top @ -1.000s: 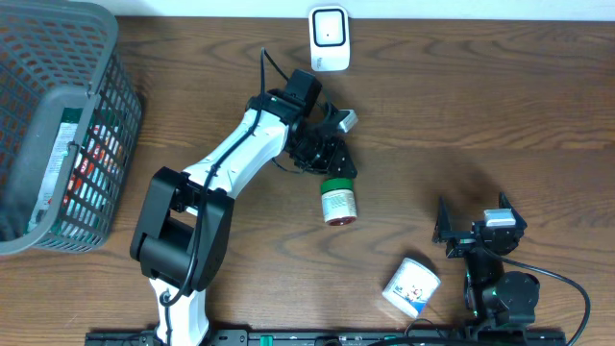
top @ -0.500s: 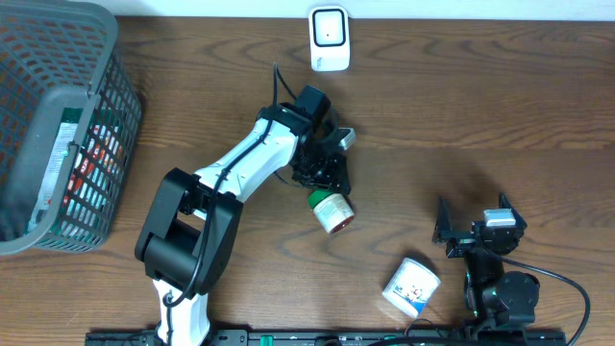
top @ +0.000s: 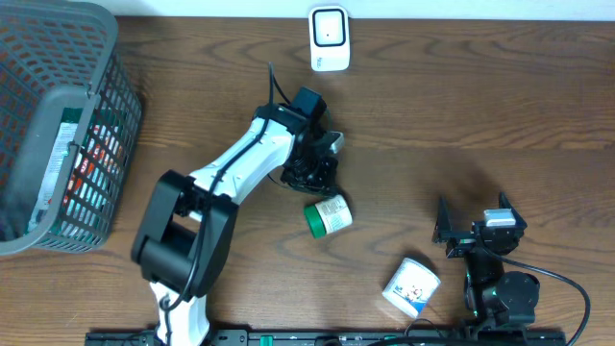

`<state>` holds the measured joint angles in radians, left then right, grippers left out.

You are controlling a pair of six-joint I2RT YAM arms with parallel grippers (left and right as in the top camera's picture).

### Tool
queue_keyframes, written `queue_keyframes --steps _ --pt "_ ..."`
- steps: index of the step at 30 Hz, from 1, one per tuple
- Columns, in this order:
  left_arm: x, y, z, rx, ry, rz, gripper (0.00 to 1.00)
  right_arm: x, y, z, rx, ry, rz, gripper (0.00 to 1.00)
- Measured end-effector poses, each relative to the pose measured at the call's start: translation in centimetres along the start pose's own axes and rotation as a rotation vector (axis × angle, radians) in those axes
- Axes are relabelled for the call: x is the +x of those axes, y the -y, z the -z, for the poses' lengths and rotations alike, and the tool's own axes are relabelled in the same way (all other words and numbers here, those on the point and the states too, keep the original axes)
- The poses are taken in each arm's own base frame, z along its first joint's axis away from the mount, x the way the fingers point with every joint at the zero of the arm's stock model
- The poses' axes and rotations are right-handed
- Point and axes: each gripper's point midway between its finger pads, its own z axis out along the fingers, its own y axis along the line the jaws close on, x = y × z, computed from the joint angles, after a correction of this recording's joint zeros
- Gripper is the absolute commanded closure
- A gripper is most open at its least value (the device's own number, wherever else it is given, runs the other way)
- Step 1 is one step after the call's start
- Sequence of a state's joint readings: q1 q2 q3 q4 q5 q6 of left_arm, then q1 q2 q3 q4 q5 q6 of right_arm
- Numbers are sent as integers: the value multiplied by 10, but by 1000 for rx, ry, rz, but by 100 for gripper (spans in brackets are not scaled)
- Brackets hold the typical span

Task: Scan the item barcode
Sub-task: 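Move the left gripper back over the gray basket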

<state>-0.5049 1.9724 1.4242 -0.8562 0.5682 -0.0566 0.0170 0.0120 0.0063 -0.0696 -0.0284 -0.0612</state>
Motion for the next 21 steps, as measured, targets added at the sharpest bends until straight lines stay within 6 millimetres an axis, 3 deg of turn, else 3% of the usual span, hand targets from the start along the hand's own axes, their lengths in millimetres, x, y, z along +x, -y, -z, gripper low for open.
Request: queue_keyframes --steps 7,15,18,21 --pt "-12 8 67 -151 209 -77 77 0 0 0 0 0 0 1" --pt "-15 -7 140 -342 396 -33 81 0 0 0 0 0 0 1" --pt "-17 -14 178 -377 440 16 81 0 0 0 0 0 0 1" --pt "-22 -25 236 -409 532 85 81 0 0 0 0 1 0 1"
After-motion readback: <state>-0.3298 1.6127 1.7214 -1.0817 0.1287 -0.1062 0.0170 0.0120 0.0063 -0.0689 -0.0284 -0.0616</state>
